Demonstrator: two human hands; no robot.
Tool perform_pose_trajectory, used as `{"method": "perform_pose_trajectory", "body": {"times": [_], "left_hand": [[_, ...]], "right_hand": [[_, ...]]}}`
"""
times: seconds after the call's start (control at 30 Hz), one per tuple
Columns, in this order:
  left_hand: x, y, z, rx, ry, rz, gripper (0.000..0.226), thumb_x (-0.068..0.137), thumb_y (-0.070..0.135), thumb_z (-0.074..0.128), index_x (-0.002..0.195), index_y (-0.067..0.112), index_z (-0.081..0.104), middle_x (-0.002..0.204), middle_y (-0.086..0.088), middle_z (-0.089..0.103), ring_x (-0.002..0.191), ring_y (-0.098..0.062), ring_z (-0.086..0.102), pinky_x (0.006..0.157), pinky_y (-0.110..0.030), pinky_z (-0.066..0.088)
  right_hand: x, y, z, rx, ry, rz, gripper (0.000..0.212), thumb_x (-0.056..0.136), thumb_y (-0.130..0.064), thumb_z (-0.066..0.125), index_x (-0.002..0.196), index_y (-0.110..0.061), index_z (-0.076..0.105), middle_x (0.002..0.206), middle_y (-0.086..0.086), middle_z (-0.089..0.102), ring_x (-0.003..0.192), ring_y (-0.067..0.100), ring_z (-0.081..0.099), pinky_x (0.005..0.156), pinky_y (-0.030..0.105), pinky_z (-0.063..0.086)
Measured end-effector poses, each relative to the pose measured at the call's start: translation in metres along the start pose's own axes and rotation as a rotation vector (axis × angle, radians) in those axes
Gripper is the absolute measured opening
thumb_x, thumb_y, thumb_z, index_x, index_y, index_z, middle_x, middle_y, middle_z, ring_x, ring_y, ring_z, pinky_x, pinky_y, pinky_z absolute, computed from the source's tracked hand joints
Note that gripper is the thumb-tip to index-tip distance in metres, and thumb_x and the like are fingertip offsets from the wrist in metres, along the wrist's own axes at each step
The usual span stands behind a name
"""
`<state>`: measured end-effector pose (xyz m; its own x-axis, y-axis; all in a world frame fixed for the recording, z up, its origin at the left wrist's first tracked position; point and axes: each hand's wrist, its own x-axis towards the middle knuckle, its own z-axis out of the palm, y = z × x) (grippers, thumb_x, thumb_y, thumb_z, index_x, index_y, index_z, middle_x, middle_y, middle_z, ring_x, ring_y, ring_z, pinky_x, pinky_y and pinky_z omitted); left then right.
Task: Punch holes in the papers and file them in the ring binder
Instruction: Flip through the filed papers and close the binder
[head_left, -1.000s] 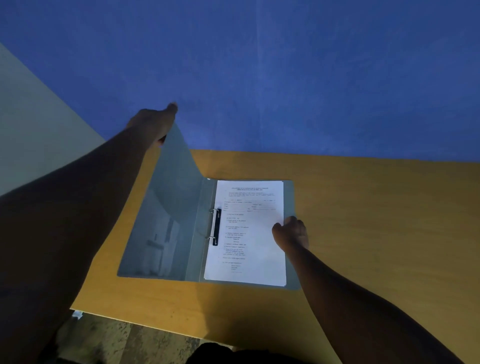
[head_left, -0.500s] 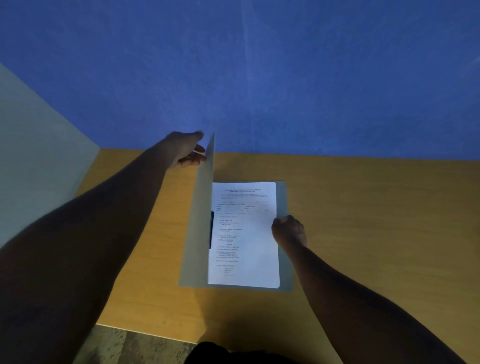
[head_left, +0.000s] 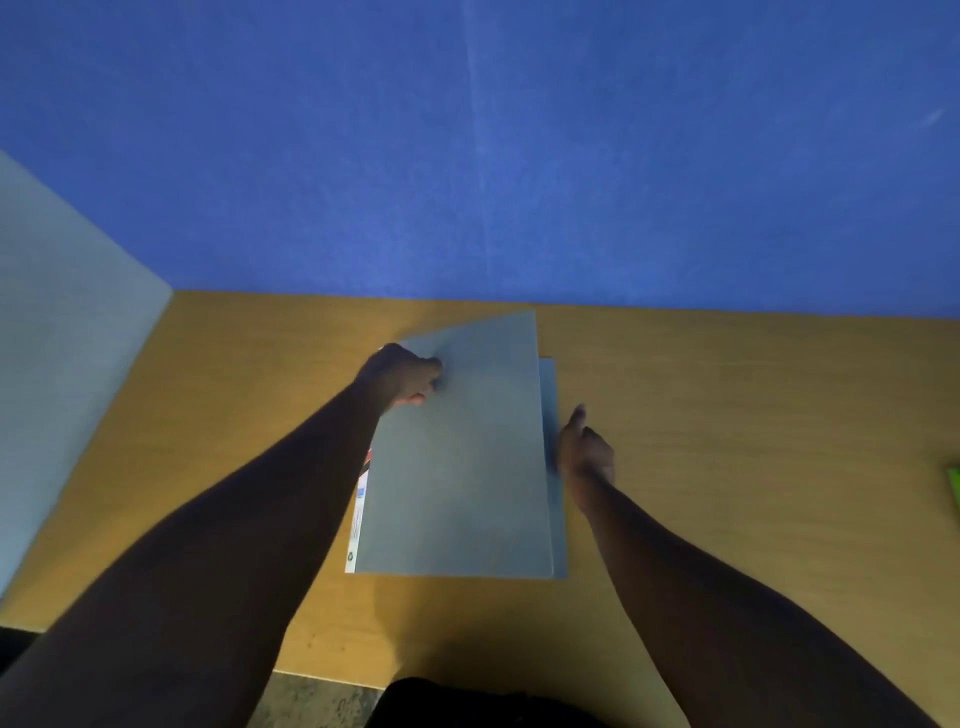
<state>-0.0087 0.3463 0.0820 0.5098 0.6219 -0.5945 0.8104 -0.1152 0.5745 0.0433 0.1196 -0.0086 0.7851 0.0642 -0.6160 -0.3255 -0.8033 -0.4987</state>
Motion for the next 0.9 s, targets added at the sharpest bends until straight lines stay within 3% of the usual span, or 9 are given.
{"method": "perform_pose_trajectory", "body": {"times": [0.1, 0.17, 0.23, 0.3, 0.4, 0.47, 0.67, 0.9], "left_hand": [[-0.004, -0.004, 0.017, 0.005, -0.044, -0.036, 0.017, 0.094, 0.023, 0.062, 0.091, 0.006, 0.06, 0.076, -0.006, 0.065, 0.051, -0.009, 0.062, 0.05, -0.015, 0.051], [-0.004, -0.012, 0.026, 0.012, -0.04, -0.046, 0.021, 0.091, 0.024, 0.066, 0.089, 0.003, 0.062, 0.067, -0.002, 0.066, 0.045, -0.007, 0.064, 0.059, -0.018, 0.056], [-0.003, -0.021, 0.033, 0.043, -0.032, -0.039, 0.027, 0.084, 0.029, 0.069, 0.084, 0.001, 0.069, 0.066, 0.0, 0.072, 0.056, -0.014, 0.071, 0.079, -0.031, 0.061], [-0.004, -0.028, 0.037, 0.08, -0.036, -0.035, 0.03, 0.08, 0.033, 0.068, 0.084, 0.004, 0.074, 0.067, 0.0, 0.075, 0.062, -0.017, 0.074, 0.084, -0.035, 0.061], [-0.011, -0.031, 0.047, 0.147, -0.034, -0.024, 0.032, 0.076, 0.038, 0.063, 0.081, 0.009, 0.075, 0.068, 0.002, 0.076, 0.062, -0.015, 0.075, 0.084, -0.032, 0.06], [-0.018, -0.03, 0.053, 0.202, -0.025, -0.006, 0.034, 0.074, 0.04, 0.06, 0.078, 0.01, 0.075, 0.068, 0.003, 0.076, 0.067, -0.017, 0.075, 0.085, -0.034, 0.059], [-0.031, -0.025, 0.068, 0.318, 0.0, 0.065, 0.032, 0.078, 0.037, 0.057, 0.078, 0.011, 0.075, 0.074, 0.001, 0.075, 0.075, -0.02, 0.073, 0.086, -0.034, 0.057], [-0.039, -0.005, 0.081, 0.445, 0.041, 0.192, 0.024, 0.085, 0.033, 0.058, 0.088, 0.015, 0.073, 0.08, 0.002, 0.068, 0.08, -0.02, 0.062, 0.071, -0.027, 0.046]], "right_hand": [[0.002, 0.004, -0.004, 0.04, 0.024, 0.025, 0.068, 0.104, -0.045, 0.009, 0.136, -0.002, 0.051, 0.135, 0.023, 0.056, 0.126, 0.036, 0.051, 0.103, 0.039, 0.038], [0.001, 0.006, -0.006, 0.018, 0.013, 0.034, 0.068, 0.103, -0.048, 0.014, 0.134, -0.003, 0.054, 0.135, 0.022, 0.055, 0.126, 0.036, 0.051, 0.102, 0.039, 0.038], [-0.001, 0.009, -0.006, -0.019, 0.011, 0.017, 0.058, 0.102, -0.046, 0.026, 0.133, -0.007, 0.054, 0.136, 0.019, 0.056, 0.124, 0.035, 0.052, 0.1, 0.038, 0.041], [-0.004, 0.012, -0.006, -0.063, -0.008, -0.016, 0.048, 0.098, -0.04, 0.038, 0.13, -0.01, 0.056, 0.132, 0.016, 0.059, 0.119, 0.033, 0.056, 0.095, 0.035, 0.044], [-0.009, 0.014, -0.008, -0.146, -0.033, -0.061, 0.037, 0.091, -0.026, 0.048, 0.124, -0.013, 0.059, 0.123, 0.01, 0.062, 0.111, 0.029, 0.06, 0.086, 0.031, 0.048], [-0.011, 0.018, -0.009, -0.178, -0.04, -0.097, 0.04, 0.088, -0.022, 0.05, 0.126, -0.016, 0.057, 0.126, 0.007, 0.06, 0.114, 0.026, 0.058, 0.09, 0.031, 0.049], [-0.015, 0.025, -0.017, -0.243, -0.107, -0.186, 0.04, 0.086, -0.022, 0.05, 0.125, -0.017, 0.056, 0.124, 0.006, 0.059, 0.112, 0.025, 0.057, 0.082, 0.028, 0.044], [-0.019, 0.026, -0.034, -0.232, -0.061, -0.274, 0.041, 0.089, -0.025, 0.051, 0.129, -0.016, 0.055, 0.127, 0.004, 0.057, 0.111, 0.023, 0.057, 0.084, 0.031, 0.047]]}}
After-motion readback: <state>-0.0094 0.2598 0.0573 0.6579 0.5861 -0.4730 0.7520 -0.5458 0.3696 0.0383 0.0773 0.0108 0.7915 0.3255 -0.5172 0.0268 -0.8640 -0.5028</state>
